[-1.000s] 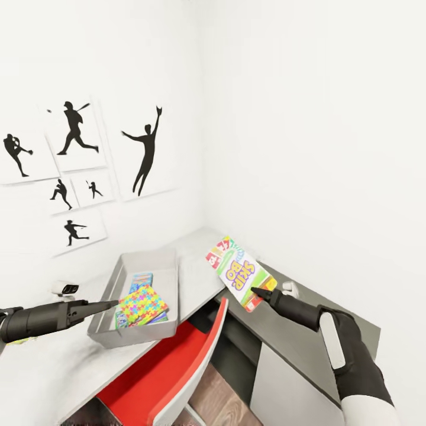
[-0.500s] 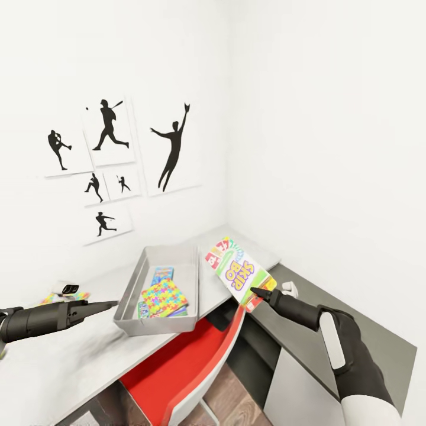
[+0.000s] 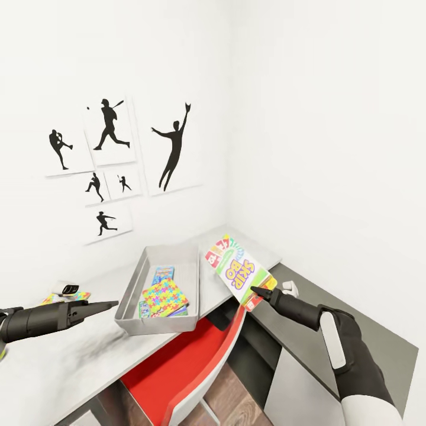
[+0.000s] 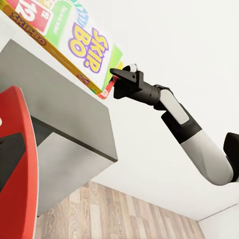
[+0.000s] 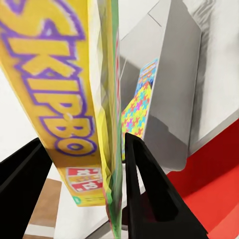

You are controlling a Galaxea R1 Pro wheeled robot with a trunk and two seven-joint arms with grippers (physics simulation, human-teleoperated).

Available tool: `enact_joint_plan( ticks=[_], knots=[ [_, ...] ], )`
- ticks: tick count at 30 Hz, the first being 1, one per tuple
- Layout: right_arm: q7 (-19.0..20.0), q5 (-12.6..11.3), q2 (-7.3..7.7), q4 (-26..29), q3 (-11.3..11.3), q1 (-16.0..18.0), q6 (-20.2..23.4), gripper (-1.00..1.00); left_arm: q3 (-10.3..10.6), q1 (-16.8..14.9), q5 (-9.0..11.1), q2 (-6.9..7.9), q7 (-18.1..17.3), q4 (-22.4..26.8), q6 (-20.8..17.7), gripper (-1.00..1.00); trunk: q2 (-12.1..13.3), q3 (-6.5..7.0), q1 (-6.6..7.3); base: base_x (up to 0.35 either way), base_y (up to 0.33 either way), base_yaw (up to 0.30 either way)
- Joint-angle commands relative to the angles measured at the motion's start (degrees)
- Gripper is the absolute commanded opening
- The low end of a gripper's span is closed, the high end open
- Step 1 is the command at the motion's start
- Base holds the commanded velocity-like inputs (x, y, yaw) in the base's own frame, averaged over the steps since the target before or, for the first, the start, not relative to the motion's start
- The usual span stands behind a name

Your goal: Put all the toys in the child's room - the three board games (two on the bed and one on the table), the two jigsaw puzzles on the table, and the tennis ball on the table - inside the toy box on the table in the child's room.

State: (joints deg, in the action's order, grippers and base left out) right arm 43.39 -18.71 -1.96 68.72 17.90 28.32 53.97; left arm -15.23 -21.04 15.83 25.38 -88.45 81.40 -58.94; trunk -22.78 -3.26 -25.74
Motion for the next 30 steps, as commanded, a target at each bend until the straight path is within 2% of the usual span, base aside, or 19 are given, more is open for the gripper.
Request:
enact_joint_plan(
  ticks=[1,12,19,30],
  knots=[
    [0.4,0.2,-0.06,0.0,0.2,0.1,0.3,-1.00,0.0,-0.1,0.0,0.02,-0.2,0.0,-0.6,1.00,-0.1,-0.14,-0.04,0.000,0.000,0.000],
    [0.2,0.2,-0.09,0.0,0.1,0.1,0.1,-1.00,0.0,0.0,0.0,-0.07,-0.2,0.0,-0.5,1.00,-0.1,-0.14,-0.04,-0.024,0.144,0.026],
    [0.0,0.2,-0.15,0.0,0.1,0.1,0.1,-1.00,0.0,0.0,0.0,-0.15,-0.2,0.0,-0.2,1.00,-0.1,-0.14,-0.04,-0.001,0.052,0.264],
    [0.0,0.2,-0.17,-0.1,0.1,0.1,0.1,-1.00,0.0,0.0,0.0,-0.24,-0.2,0.0,-0.1,1.00,-0.1,-0.14,-0.04,0.000,0.264,0.285]
  ],
)
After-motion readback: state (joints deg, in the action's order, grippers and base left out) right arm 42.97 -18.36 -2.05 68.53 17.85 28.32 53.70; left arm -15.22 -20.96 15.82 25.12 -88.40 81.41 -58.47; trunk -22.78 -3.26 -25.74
